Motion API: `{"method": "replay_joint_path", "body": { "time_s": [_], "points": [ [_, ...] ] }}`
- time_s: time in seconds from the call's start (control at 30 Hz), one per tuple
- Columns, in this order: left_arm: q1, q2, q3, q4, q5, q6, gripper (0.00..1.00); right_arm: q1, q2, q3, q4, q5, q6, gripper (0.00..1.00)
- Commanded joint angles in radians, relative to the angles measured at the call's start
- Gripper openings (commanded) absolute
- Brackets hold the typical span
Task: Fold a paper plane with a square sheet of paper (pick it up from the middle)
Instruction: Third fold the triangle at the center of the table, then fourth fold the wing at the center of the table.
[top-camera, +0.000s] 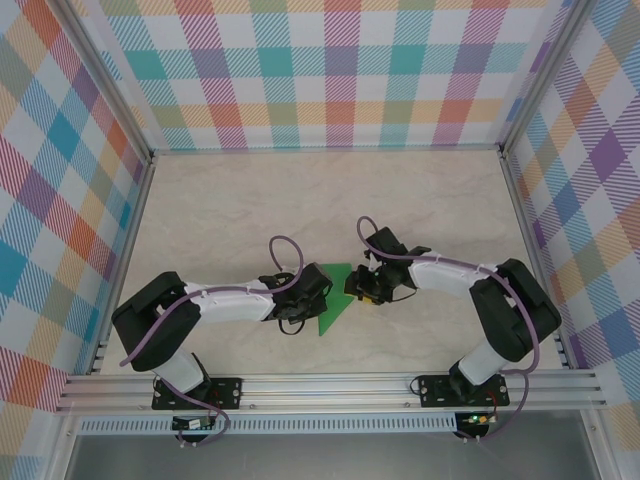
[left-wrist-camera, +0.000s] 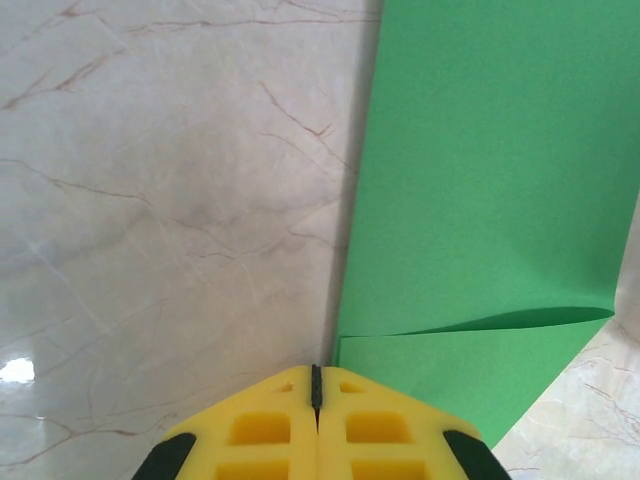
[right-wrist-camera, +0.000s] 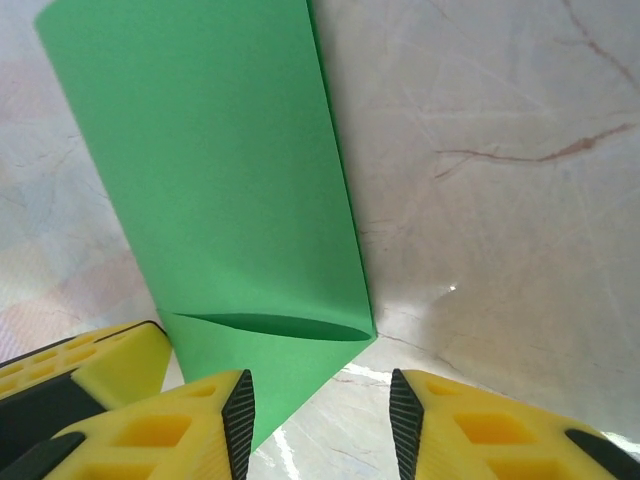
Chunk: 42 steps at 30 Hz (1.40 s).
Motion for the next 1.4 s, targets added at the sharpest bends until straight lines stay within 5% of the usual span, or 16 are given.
{"method": "replay_joint_path", "body": {
  "time_s": [0.0,0.4,0.67,1.07,1.37],
  "points": [
    [-0.007,0.006,0.016,-0.031,-0.025,0.002,0.0,-0.004,0.026,0.008,-0.007,-0.043,0.023,0.42],
    [-0.007,0.006,0.021,-0.04,-0.027,0.003,0.0,-0.003,0.052,0.012,0.002,-0.066,0.02,0.39],
    [-0.007,-0.125,0.048,-0.114,-0.062,0.069,0.0,-0.003,0.03,0.016,-0.019,-0.033,0.02,0.39],
    [-0.009,-0.144,-0.028,0.166,0.089,0.103,0.11,-0.003,0.018,0.013,-0.032,-0.01,0.028,0.4],
    [-0.009,-0.075,0.009,0.139,0.116,0.108,0.18,-0.003,0.022,0.017,-0.037,-0.005,0.032,0.4]
  ]
}}
